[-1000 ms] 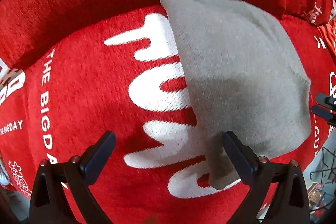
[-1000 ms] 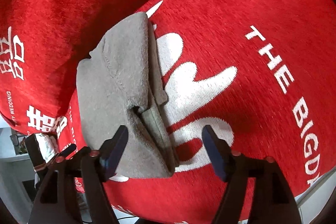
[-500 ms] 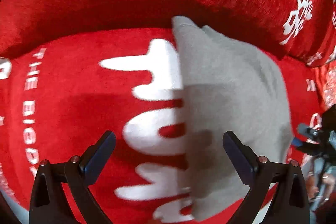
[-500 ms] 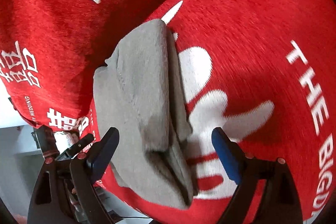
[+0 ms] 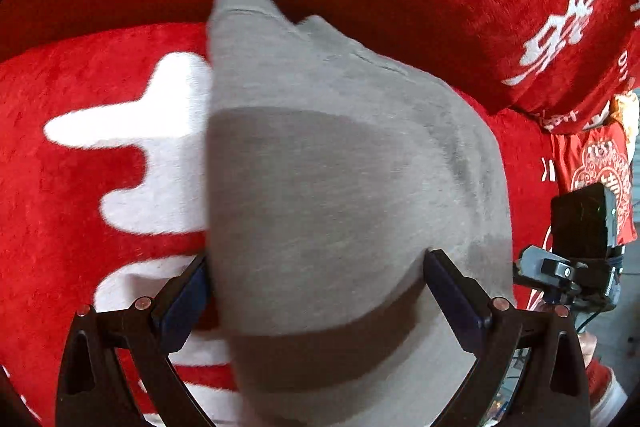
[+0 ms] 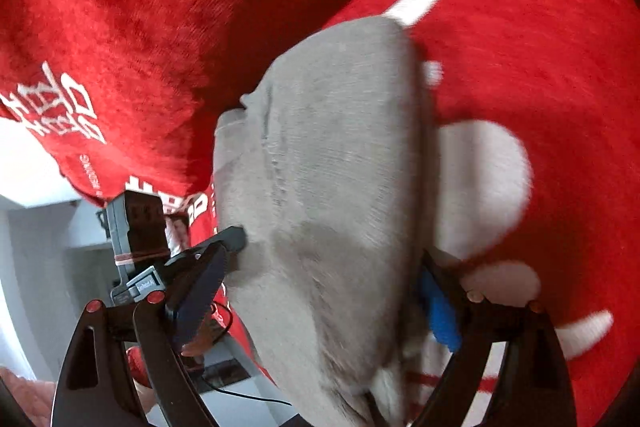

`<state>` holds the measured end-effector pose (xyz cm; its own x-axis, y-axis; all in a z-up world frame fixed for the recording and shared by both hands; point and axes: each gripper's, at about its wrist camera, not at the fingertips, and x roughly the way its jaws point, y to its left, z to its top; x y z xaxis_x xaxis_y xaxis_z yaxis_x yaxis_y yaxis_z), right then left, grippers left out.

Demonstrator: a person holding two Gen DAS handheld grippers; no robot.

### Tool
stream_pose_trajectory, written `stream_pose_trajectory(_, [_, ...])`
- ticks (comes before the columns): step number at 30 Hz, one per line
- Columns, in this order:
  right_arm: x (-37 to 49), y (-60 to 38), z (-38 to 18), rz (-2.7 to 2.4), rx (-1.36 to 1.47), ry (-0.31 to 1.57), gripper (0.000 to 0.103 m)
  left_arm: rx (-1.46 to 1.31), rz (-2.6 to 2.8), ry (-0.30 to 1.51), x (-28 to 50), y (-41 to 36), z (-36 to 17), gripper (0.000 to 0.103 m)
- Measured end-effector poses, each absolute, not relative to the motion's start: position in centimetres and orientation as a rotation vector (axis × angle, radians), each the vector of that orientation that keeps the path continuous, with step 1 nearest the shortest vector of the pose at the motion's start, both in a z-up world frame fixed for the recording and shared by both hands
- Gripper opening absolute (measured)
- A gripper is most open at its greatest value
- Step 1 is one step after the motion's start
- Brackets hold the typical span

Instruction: Fold small clothes

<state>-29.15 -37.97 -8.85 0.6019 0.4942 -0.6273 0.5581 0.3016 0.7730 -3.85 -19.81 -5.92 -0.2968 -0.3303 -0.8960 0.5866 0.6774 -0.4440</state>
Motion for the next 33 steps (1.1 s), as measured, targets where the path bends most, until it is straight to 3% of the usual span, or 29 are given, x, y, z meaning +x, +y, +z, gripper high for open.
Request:
stream_pose_trajectory(5, [-28.1,-37.6,-9.2,-0.055,1.341,0.992,0.092,0.217,-0.908,1.630,-4.1,-20.4,-5.9,0.100])
stream_pose_trajectory(7, [-28.4,-37.5,-9.3,-0.080,1.372,0.975,0.087,0.185,-0.893,1.626,-3.8,-19.9,-5.6,0.087])
stream_pose_trajectory(8, [-28.5,-37.5,-9.4,-0.099,1.374,0.985,0.072,0.160,-0.892,1.625,-3.5,-19.5,-5.4,0.077])
stream_pose_trajectory(9, [-28.5,-37.5,-9.5,-0.114,1.369,1.001,0.047,0.134,-0.895,1.626,-3.3,-19.1,-5.2,0.068])
stream_pose_trajectory(10, [-28.6,-37.4,-9.7,-0.132,1.358,1.027,0.039,0.121,-0.901,1.628,-3.2,-18.9,-5.1,0.064])
stream_pose_trajectory(12, [-29.1,-37.5,-9.6,-0.115,1.378,1.005,0.033,0.089,-0.932,1.634,-2.9,-18.4,-4.5,0.052])
stream_pose_trajectory(20, [-29.2,-35.2,-6.5,0.009,1.502,0.854,0.032,0.024,-1.028,1.605,-3.1,-16.1,-0.2,0.049])
stream_pose_trajectory(27, [-27.9,-30.6,-3.9,0.092,1.518,0.867,0.032,0.030,-1.025,1.587,-2.3,-11.1,3.3,0.049])
stream_pose_trajectory(33, [-25.8,-24.7,-5.2,0.152,1.547,0.939,0.032,0.073,-0.925,1.607,-1.8,-3.7,3.3,0.049])
